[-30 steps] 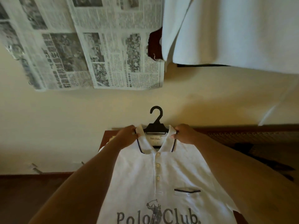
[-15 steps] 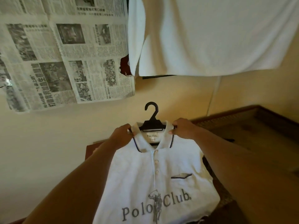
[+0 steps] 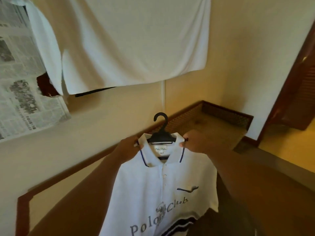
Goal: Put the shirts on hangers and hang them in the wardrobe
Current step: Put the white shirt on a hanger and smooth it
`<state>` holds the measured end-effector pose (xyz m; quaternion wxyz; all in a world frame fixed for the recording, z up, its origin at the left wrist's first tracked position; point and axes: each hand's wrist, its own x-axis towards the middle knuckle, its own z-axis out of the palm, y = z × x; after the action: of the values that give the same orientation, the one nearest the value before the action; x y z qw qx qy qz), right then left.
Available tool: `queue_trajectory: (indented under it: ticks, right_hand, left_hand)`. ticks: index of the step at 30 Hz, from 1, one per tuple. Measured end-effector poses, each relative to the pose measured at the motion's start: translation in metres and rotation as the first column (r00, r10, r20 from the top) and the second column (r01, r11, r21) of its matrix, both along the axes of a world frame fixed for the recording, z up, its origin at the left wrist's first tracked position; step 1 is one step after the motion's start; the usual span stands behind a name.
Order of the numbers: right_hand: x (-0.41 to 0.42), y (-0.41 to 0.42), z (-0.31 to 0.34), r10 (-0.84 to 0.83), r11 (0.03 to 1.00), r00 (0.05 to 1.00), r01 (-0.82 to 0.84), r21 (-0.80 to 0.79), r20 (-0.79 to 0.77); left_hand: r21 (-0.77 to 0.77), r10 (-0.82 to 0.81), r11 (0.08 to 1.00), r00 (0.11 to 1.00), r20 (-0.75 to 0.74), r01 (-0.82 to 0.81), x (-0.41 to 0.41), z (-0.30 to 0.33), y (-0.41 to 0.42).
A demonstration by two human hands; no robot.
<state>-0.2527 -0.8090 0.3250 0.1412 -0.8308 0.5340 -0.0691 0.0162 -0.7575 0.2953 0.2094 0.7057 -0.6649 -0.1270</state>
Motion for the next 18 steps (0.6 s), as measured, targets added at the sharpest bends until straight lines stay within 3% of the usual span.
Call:
queue_trajectory:
  ticks: [5, 10, 15, 18]
  right_hand:
    - [-0.089, -0.038, -0.003, -0.15, 0.988, 0.984, 0.146, -0.043, -0.096]
    - [-0.185, -0.092, -0.011, -0.278, 0.96, 0.957, 0.273, 0.066, 0.082]
    - [-0.274, -0.135, -0.01, -0.377, 0.923, 0.915, 0.36, 0.132, 0.141]
    - [-0.324, -0.158, -0.007, -0.446, 0.892, 0.883, 0.427, 0.145, 0.145]
  left_hand:
    - [0.026, -0.135, 0.991, 0.991, 0.019, 0.134, -0.085, 0.001, -0.072]
    - [0.047, -0.272, 0.96, 0.961, -0.058, 0.275, -0.176, -0.004, -0.151]
    - [0.063, -0.381, 0.915, 0.906, -0.181, 0.398, -0.251, -0.04, -0.253]
    - [0.085, -0.416, 0.9, 0.9, -0.128, 0.428, -0.317, -0.003, -0.259]
